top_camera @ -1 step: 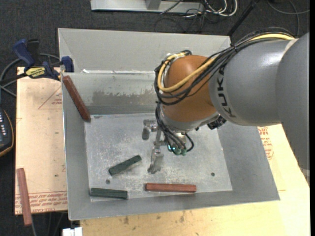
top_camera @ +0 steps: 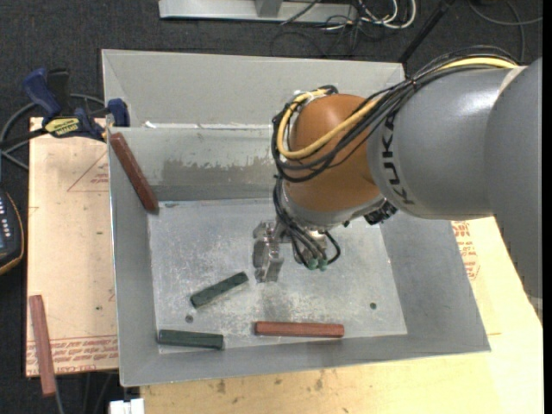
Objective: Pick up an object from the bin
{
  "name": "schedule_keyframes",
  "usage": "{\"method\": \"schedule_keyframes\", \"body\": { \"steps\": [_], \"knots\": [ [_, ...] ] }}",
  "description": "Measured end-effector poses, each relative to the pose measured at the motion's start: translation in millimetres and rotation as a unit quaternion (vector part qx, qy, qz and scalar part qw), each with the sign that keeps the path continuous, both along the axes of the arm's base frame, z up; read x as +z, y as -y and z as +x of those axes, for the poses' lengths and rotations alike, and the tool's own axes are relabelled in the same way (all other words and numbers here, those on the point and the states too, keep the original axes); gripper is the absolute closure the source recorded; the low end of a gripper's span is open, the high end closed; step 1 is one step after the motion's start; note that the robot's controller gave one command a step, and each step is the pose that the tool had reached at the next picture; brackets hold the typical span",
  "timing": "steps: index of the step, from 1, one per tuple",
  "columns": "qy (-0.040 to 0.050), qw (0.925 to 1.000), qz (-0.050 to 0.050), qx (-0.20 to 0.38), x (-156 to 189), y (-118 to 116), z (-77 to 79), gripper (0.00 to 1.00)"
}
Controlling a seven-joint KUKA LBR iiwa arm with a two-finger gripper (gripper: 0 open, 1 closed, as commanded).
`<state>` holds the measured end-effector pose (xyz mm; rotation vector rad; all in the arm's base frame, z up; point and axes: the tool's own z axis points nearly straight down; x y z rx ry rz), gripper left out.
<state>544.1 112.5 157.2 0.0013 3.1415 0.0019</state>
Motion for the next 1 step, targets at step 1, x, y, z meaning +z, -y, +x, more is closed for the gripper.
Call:
{"method": "schedule_keyframes", "body": {
  "steps": [1],
  "knots": [
    [0.0, 1.0, 0.0, 0.0, 0.0, 0.1, 0.0, 0.0]
  ]
}}
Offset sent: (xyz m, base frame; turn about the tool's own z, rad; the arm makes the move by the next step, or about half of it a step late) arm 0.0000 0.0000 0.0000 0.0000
